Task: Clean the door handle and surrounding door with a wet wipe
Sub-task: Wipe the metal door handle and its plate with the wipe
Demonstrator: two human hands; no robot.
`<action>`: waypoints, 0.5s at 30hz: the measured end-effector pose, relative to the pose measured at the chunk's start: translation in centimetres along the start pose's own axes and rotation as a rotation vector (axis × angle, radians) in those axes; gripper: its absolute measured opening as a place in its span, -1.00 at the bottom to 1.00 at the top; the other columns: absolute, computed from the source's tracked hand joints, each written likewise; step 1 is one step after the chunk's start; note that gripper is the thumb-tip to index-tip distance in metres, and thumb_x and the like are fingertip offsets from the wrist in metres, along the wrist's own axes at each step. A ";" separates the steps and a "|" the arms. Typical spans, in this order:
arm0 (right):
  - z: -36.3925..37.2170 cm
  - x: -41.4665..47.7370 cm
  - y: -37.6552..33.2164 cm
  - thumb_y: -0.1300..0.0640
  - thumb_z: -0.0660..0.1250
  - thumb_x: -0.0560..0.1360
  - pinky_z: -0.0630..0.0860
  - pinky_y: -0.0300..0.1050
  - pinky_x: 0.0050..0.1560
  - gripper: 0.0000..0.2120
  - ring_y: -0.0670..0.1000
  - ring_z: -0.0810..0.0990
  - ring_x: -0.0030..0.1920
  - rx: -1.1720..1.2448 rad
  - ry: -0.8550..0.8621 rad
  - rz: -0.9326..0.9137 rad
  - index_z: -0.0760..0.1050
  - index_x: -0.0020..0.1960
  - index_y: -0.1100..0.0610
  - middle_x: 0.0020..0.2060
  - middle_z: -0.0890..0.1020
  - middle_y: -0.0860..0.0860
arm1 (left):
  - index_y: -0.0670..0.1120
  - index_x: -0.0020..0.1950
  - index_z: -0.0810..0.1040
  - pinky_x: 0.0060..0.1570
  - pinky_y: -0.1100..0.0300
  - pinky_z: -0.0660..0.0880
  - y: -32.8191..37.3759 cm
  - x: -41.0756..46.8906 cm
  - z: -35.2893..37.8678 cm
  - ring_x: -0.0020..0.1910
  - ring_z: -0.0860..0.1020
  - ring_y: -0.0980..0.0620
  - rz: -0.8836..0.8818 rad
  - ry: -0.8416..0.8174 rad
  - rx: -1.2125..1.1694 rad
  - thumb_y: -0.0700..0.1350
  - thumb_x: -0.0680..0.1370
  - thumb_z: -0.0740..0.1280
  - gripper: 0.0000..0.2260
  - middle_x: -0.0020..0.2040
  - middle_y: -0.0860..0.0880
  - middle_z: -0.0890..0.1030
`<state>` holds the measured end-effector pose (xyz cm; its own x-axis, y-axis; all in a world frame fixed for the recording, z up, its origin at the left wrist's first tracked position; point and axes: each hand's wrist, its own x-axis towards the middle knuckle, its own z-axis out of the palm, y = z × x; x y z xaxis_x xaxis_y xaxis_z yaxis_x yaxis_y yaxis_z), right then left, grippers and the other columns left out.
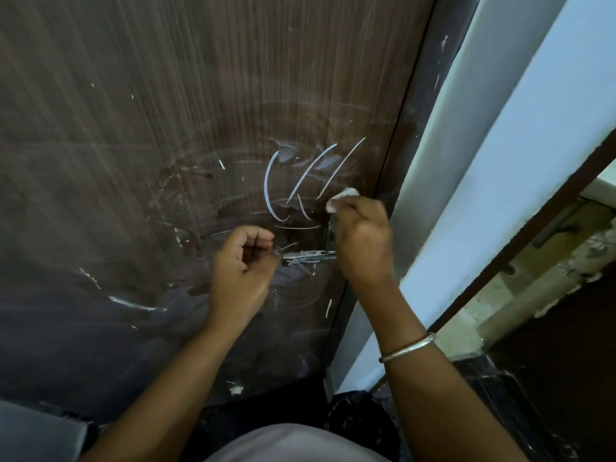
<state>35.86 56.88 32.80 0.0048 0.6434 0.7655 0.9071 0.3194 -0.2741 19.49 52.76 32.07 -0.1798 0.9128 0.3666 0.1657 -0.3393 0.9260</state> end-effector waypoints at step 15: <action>-0.8 -1.3 1.0 0.33 0.36 0.46 0.45 -0.50 0.01 -0.81 -0.02 0.62 -0.06 0.435 0.246 0.447 0.62 0.06 0.22 -0.06 0.62 0.01 | 0.01 -0.17 0.49 -0.20 0.49 0.43 -1.2 -0.8 -0.8 -0.26 0.51 0.32 -0.056 0.024 0.042 -0.44 0.39 0.35 -0.67 -0.22 0.04 0.53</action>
<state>37.08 55.83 32.02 0.4830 0.6184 0.6199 0.5432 0.3436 -0.7661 18.65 52.21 30.77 -0.2133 0.9240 0.3173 0.1951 -0.2779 0.9406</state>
